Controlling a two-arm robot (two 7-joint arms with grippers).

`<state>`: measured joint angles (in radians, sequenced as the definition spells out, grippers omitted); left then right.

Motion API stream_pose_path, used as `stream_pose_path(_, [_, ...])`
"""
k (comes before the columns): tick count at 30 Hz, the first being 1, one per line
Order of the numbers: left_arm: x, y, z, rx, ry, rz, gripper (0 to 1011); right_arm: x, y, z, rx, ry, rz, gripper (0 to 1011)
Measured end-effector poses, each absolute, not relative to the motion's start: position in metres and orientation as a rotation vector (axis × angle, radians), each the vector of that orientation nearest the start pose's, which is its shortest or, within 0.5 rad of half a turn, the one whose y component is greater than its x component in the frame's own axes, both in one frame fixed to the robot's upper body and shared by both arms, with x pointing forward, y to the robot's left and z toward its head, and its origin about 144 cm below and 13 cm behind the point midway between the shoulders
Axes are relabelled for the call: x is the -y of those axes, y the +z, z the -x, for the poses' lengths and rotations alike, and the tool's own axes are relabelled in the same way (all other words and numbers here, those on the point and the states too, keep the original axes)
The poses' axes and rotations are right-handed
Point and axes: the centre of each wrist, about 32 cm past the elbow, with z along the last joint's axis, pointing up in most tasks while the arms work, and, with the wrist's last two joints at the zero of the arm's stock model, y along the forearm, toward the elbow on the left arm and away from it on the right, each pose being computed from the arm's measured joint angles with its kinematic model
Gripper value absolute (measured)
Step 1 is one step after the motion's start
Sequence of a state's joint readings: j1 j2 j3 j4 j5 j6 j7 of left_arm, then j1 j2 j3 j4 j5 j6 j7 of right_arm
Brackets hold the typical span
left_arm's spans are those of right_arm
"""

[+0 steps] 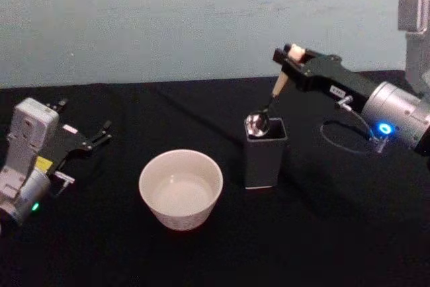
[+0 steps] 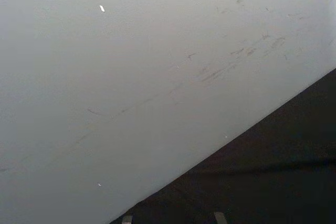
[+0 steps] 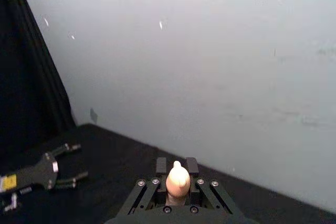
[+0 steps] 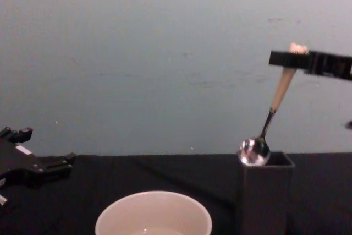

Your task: Pick up the stirring spoon with one hand, stir inside the cup, then place it back in its original position.

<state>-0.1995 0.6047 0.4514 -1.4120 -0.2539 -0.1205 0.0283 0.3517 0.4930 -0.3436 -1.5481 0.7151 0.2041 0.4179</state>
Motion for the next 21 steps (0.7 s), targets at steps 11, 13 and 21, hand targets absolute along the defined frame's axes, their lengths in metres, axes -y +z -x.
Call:
stream_pose_path(11, [-0.310, 1.140, -0.489, 0.285, 1.248, -0.304, 1001, 0.270, 1.262, -0.537, -0.111, -0.815, -0.162, 223])
stream_pose_path(13, [-0.310, 1.140, -0.489, 0.285, 1.248, -0.305, 1001, 0.268, 1.263, -0.538, -0.113, -0.809, -0.167, 223])
stream_pose_path(21, [-0.310, 1.140, -0.489, 0.285, 1.248, -0.304, 1001, 0.248, 1.257, -0.541, -0.147, -0.759, -0.159, 223])
